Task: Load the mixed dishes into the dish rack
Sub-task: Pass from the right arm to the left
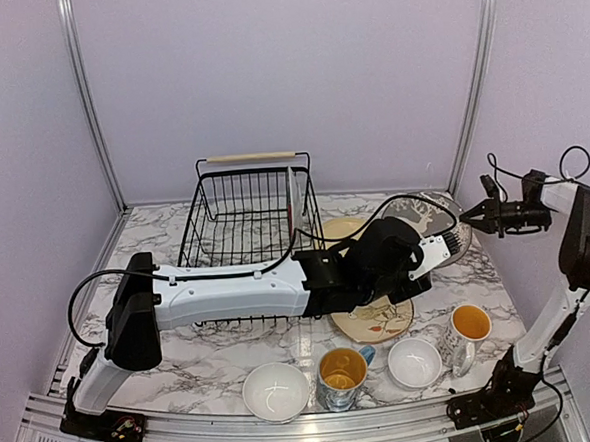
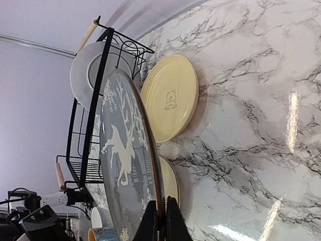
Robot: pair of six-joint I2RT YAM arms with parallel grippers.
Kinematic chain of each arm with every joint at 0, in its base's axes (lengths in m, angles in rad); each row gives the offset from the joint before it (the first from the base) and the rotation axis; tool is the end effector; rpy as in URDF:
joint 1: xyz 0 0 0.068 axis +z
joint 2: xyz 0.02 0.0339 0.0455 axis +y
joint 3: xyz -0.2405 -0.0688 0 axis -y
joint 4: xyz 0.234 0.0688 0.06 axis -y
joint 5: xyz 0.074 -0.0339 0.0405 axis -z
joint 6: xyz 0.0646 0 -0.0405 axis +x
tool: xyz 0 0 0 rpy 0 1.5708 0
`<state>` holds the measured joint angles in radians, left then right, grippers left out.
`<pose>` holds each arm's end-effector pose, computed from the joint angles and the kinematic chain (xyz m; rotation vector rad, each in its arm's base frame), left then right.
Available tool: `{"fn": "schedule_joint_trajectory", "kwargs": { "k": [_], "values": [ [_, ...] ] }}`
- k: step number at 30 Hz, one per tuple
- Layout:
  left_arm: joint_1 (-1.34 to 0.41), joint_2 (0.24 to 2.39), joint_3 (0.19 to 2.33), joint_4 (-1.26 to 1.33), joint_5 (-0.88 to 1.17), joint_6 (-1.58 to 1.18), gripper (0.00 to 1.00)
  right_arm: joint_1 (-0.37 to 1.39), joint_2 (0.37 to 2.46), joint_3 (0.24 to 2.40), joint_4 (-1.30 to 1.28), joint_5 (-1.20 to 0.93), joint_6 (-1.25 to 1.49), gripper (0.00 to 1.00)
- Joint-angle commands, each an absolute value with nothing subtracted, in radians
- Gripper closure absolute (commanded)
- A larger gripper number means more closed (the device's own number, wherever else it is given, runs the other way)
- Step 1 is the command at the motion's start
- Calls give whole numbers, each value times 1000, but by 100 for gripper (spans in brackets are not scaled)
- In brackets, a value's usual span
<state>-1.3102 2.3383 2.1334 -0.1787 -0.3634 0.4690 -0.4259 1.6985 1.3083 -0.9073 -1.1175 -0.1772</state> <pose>0.1646 -0.5283 0.2474 1.3409 1.3932 -0.2069 0.3131 -0.0783 0.2200 0.0878 2.2747 1.2614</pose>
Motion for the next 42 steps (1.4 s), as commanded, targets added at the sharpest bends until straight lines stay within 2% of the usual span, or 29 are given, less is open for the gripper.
{"fn": "schedule_joint_trajectory", "kwargs": {
  "k": [1, 12, 22, 30, 34, 42],
  "values": [
    [-1319, 2344, 2152, -184, -397, 502, 38, -432, 1657, 1330, -892, -1212, -118, 100],
    [-1345, 2365, 2129, -128, -493, 689, 36, -431, 1657, 1320, -1071, -1268, -252, 100],
    [-1373, 2468, 2228, -176, -520, 836, 36, -428, 1607, 1274, -1077, -1327, -242, 100],
    [-1377, 2562, 2267, -60, -689, 965, 38, -397, 1565, 1231, -1076, -1317, -219, 100],
    [-1376, 2601, 2256, 105, -790, 1091, 47, -375, 1561, 1217, -1078, -1314, -219, 100],
    [-1379, 2595, 2256, 269, -847, 1168, 83, -363, 1540, 1197, -1061, -1302, -211, 100]
  ]
}}
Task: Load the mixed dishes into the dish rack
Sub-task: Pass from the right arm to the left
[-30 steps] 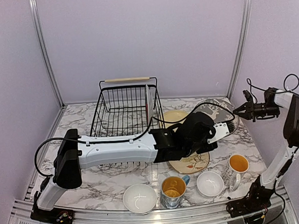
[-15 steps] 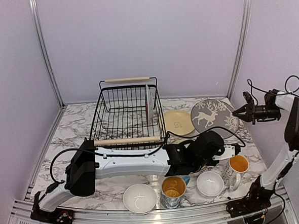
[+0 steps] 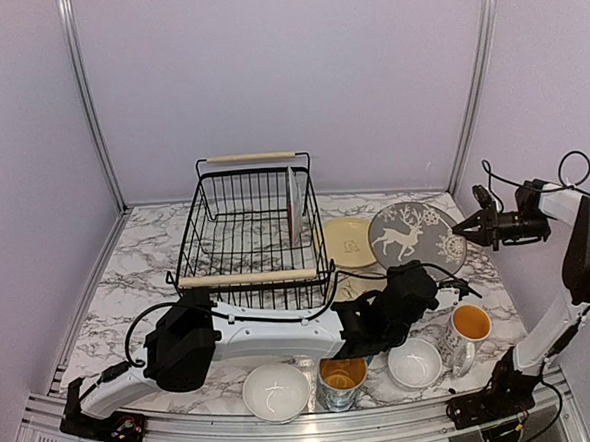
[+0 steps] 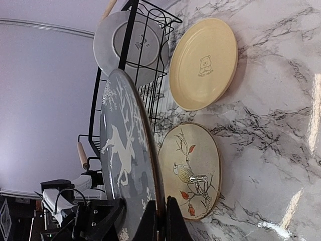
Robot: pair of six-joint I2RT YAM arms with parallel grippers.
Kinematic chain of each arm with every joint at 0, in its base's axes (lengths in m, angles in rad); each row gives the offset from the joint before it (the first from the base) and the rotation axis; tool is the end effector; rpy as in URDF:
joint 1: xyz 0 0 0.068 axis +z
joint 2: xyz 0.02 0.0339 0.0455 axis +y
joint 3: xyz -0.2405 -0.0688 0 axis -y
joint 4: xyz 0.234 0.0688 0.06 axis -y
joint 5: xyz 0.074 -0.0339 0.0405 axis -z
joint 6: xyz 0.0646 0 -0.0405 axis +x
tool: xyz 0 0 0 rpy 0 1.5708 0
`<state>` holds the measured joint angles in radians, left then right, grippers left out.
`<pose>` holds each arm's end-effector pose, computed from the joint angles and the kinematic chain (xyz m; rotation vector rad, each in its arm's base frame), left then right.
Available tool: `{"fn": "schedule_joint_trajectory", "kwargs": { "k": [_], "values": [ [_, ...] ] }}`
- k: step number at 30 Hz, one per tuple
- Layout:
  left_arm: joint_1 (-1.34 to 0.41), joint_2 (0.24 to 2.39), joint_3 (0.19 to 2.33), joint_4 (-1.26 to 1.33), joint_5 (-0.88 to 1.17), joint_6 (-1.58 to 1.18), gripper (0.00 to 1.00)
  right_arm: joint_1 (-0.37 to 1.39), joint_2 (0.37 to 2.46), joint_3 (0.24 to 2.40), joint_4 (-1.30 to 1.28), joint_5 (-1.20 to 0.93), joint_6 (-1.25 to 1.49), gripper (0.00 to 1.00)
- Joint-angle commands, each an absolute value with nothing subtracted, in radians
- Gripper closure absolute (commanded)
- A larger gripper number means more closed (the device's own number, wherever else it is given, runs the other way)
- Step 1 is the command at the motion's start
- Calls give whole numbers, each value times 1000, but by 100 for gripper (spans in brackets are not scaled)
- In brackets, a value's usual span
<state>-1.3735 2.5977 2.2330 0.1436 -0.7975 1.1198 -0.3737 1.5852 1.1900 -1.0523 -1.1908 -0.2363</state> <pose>0.1594 -0.5617 0.1844 1.3967 1.0602 0.5262 0.2775 -0.0444 0.2220 0.0617 2.2906 1.4368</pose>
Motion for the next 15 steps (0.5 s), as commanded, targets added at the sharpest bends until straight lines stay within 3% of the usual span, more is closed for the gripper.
{"fn": "schedule_joint_trajectory", "kwargs": {
  "k": [1, 4, 8, 12, 15],
  "values": [
    [-1379, 2593, 2256, 276, -846, 1171, 87, -364, 1539, 1195, -1060, -1302, -212, 100],
    [-1379, 2585, 2256, 296, -837, 1174, 100, -364, 1529, 1190, -1049, -1305, -203, 100],
    [-1381, 2569, 2257, 322, -805, 1175, 100, -366, 1507, 1192, -1031, -1293, -189, 97],
    [-1382, 2547, 2261, 347, -778, 1174, 100, -389, 1500, 1214, -1027, -1276, -196, 63],
    [-1382, 2510, 2254, 344, -759, 1140, 100, -427, 1506, 1249, -1043, -1273, -225, 53]
  ]
}}
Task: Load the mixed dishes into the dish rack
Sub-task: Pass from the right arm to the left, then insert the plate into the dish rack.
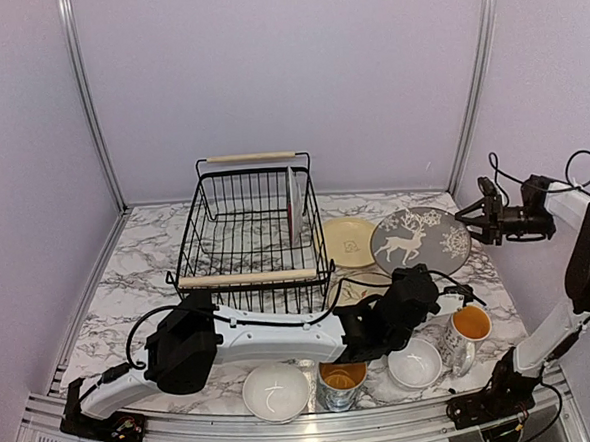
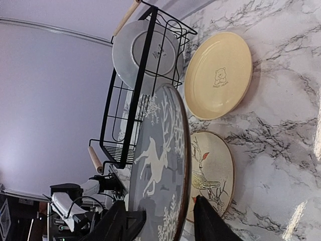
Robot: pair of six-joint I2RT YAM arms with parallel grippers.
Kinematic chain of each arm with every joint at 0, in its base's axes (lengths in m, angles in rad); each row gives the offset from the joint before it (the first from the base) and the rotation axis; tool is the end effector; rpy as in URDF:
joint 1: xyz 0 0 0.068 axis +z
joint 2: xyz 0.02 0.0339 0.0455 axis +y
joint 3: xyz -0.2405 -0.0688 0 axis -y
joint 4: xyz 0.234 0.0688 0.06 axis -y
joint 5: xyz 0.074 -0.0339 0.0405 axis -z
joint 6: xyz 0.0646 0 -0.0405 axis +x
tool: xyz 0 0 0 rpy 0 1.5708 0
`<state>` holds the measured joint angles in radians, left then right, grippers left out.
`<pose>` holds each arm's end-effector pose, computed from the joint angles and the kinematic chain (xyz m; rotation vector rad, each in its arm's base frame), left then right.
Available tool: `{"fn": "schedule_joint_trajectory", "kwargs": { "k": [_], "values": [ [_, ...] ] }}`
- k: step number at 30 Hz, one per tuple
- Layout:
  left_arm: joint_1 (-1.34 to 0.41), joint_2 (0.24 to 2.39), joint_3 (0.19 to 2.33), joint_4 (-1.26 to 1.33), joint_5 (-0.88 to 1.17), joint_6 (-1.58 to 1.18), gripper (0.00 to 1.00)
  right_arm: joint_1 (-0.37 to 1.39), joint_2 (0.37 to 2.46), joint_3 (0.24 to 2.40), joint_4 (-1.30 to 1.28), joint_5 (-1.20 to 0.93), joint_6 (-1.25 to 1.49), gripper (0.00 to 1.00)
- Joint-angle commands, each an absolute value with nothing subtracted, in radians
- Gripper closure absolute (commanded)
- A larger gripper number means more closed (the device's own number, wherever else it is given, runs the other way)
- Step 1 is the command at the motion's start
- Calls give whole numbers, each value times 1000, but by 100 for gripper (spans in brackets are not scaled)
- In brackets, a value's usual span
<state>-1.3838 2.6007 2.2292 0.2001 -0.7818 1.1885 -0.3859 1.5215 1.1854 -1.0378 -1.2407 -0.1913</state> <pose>0.1533 -0.5654 0.1879 1.4020 0.9978 0.5334 0.2708 -0.0440 0.2401 0.0596 2.2193 1.4545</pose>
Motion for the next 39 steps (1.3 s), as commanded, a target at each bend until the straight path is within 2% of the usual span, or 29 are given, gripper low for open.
{"fn": "schedule_joint_trajectory", "kwargs": {
  "k": [1, 14, 17, 21, 24, 29, 34, 39],
  "values": [
    [-1382, 2494, 2249, 337, -750, 1121, 100, -437, 1510, 1265, -1059, -1269, -247, 52],
    [-1382, 2123, 2079, 206, -564, 698, 100, -456, 1568, 1329, -1017, -1148, -355, 45],
    [-1380, 2034, 2024, 178, -559, 614, 100, -456, 1555, 1284, -930, -1102, -352, 44],
    [-1361, 1895, 1931, 144, -566, 489, 100, -456, 1468, 1157, -744, -926, -334, 44],
    [-1312, 1783, 1864, 89, -553, 367, 100, -456, 1371, 1019, -577, -817, -334, 44],
    [-1155, 1636, 1744, 21, -494, 142, 100, -455, 1261, 818, -371, -750, -312, 44],
    [-988, 1552, 1609, 34, -407, -88, 100, -456, 1258, 808, -332, -696, -303, 44],
    [-868, 1559, 1523, 78, -335, -267, 100, -455, 1266, 797, -324, -698, -293, 44]
  ]
}}
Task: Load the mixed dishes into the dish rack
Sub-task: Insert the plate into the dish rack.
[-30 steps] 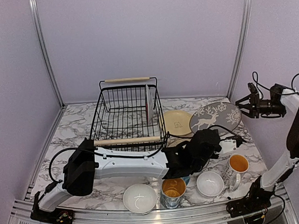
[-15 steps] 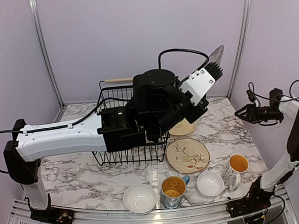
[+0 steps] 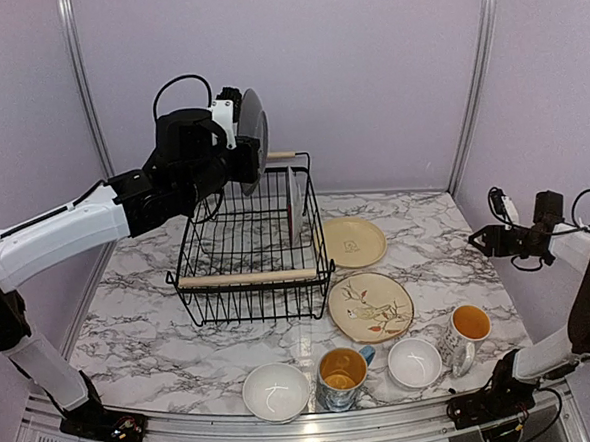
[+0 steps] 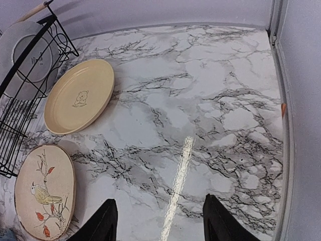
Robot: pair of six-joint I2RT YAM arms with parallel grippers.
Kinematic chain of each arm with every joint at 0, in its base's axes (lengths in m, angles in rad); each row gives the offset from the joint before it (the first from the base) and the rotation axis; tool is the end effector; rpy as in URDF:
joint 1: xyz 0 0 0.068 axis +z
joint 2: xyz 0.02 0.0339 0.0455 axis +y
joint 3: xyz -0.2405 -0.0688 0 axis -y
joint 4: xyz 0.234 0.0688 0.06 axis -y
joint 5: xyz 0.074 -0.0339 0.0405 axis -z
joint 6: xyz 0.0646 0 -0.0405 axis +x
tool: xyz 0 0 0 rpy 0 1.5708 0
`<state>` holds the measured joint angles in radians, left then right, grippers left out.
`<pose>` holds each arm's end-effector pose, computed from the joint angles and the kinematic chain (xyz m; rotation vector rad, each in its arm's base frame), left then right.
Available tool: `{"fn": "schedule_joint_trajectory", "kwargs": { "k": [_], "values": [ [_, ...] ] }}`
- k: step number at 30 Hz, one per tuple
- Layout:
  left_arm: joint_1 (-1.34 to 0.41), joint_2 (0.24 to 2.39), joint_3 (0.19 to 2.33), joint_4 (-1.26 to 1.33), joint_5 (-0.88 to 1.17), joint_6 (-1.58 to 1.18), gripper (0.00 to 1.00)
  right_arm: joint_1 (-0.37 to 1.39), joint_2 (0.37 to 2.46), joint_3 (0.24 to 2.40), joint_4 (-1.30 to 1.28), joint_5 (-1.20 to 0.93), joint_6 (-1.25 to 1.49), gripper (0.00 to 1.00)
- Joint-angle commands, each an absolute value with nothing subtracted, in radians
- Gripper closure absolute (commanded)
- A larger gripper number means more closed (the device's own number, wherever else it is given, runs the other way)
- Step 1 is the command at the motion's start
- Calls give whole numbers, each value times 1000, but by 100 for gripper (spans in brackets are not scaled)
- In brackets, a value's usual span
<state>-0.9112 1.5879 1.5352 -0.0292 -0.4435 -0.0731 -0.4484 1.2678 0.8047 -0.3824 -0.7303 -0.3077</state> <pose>0.2626 -0.2935 0.3907 0.3527 1.6209 -0.3843 0.2579 -0.0762 0.2008 -0.1620 2.1946 0.4688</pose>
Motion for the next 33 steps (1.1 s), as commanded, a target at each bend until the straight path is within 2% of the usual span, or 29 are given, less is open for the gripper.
{"fn": "schedule_joint_trajectory", "kwargs": {
  "k": [1, 9, 19, 33],
  "values": [
    [-849, 1571, 1524, 74, -317, -289, 100, -454, 1266, 795, -322, -693, -293, 44],
    [-743, 1718, 1590, 49, -171, -397, 100, -455, 1279, 791, -323, -685, -298, 44],
    [-700, 1863, 1654, 80, -141, -432, 100, -456, 1295, 790, -328, -695, -296, 44],
    [-667, 1953, 1659, 169, -120, -470, 100, -456, 1316, 794, -338, -693, -296, 44]
  ]
}}
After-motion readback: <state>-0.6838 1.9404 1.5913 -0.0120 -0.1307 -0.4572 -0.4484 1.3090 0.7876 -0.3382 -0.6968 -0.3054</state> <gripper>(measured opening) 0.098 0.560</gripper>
